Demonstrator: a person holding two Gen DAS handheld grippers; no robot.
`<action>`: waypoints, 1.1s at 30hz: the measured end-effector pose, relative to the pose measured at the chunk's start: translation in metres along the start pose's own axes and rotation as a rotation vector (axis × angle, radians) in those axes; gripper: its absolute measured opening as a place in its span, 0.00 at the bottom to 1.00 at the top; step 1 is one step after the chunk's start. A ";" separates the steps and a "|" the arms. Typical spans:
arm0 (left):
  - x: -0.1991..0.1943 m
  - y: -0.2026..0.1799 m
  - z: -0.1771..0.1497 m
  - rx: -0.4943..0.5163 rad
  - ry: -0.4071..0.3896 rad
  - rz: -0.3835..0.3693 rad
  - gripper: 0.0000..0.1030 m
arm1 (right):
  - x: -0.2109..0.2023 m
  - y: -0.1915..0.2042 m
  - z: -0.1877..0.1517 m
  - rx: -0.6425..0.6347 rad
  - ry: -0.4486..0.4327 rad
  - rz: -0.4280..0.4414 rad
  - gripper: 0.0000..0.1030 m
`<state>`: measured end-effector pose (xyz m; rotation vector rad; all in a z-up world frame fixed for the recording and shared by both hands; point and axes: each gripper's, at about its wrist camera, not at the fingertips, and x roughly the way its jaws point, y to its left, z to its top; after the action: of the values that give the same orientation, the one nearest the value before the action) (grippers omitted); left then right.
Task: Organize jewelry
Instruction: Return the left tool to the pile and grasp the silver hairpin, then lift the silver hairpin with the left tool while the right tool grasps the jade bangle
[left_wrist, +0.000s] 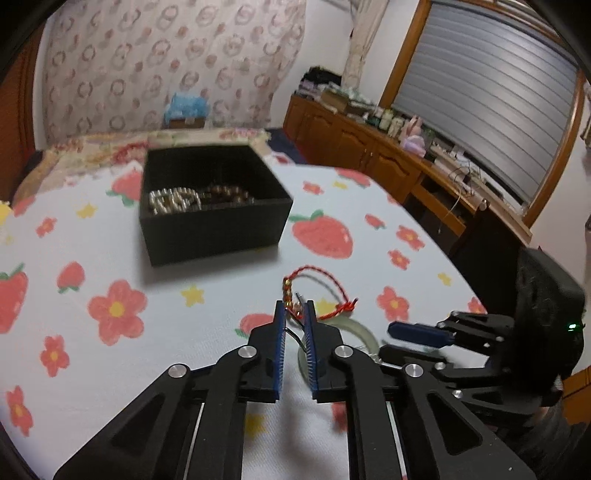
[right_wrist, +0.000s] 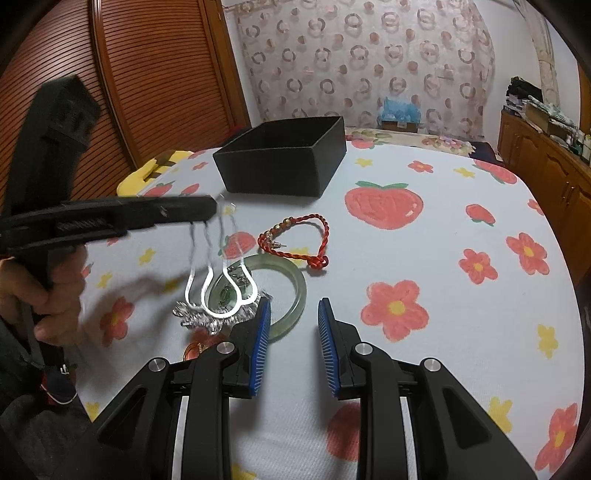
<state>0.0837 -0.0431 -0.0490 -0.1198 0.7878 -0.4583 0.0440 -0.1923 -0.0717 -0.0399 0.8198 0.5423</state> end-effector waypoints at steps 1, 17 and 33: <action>-0.006 -0.002 0.001 0.004 -0.017 -0.002 0.04 | 0.000 0.000 0.000 0.000 0.000 0.000 0.28; -0.052 -0.004 0.004 0.030 -0.154 0.049 0.01 | 0.011 0.014 0.015 -0.065 0.037 -0.012 0.28; -0.067 0.016 0.004 -0.003 -0.195 0.083 0.01 | 0.039 0.011 0.031 -0.097 0.121 -0.016 0.15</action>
<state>0.0515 0.0008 -0.0067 -0.1320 0.5994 -0.3604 0.0817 -0.1580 -0.0760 -0.1702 0.9102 0.5681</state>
